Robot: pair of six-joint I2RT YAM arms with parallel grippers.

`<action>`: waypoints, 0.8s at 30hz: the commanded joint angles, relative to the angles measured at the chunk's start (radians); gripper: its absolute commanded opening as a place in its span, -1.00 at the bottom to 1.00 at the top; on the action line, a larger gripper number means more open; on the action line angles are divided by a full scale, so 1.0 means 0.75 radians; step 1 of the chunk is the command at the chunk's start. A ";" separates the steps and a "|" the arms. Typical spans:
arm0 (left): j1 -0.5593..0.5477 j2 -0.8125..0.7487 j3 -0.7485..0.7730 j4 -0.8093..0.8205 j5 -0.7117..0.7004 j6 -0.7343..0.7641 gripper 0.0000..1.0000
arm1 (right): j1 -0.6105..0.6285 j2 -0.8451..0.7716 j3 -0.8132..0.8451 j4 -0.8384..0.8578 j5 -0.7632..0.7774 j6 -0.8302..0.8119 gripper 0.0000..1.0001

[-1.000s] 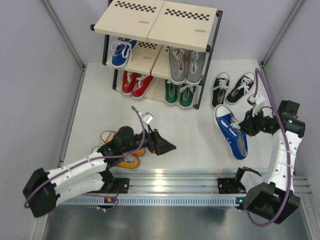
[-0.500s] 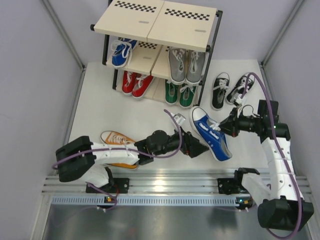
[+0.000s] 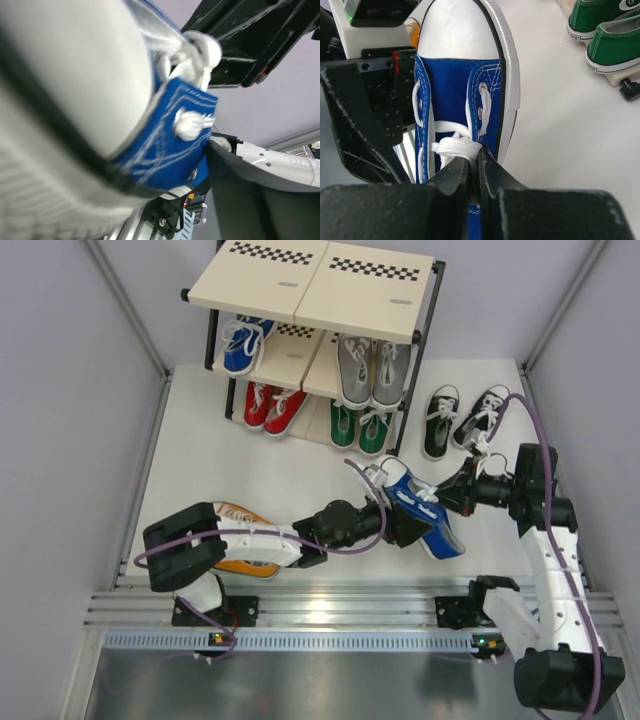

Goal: Place and organize the shoes onto the shoe shelf
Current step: Pick up the shoe at the center of the board.

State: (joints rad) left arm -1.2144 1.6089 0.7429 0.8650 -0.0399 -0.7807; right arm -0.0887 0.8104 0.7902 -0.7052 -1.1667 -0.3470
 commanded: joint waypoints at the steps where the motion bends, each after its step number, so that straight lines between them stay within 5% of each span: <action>1: 0.001 0.002 0.079 0.164 -0.004 0.045 0.36 | 0.026 -0.040 0.010 0.069 -0.103 -0.030 -1.00; 3: 0.001 -0.008 0.067 0.168 0.012 0.051 -0.21 | 0.026 -0.042 0.012 0.034 -0.097 -0.081 -1.00; 7: 0.001 -0.069 -0.011 0.168 0.033 0.132 -0.99 | 0.026 -0.046 0.018 -0.015 -0.085 -0.145 -1.00; 9: 0.001 -0.134 -0.056 0.160 0.045 0.165 -1.00 | 0.026 -0.052 0.036 -0.066 -0.081 -0.200 -1.00; 17: 0.175 -0.392 -0.195 -0.171 0.594 0.247 -1.00 | 0.030 0.011 0.196 -0.742 -0.115 -0.995 0.84; 20: 0.210 -0.447 -0.160 -0.355 0.795 0.370 -1.00 | 0.067 0.077 0.241 -0.931 -0.191 -1.302 0.99; 24: 0.210 -0.450 -0.113 -0.444 0.985 0.444 -1.00 | 0.200 0.153 0.261 -0.968 -0.220 -1.347 0.99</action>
State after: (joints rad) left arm -1.0508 1.3045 0.5949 0.5381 0.4866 -0.5343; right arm 0.0002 0.8906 0.9432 -1.2739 -1.2568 -1.1748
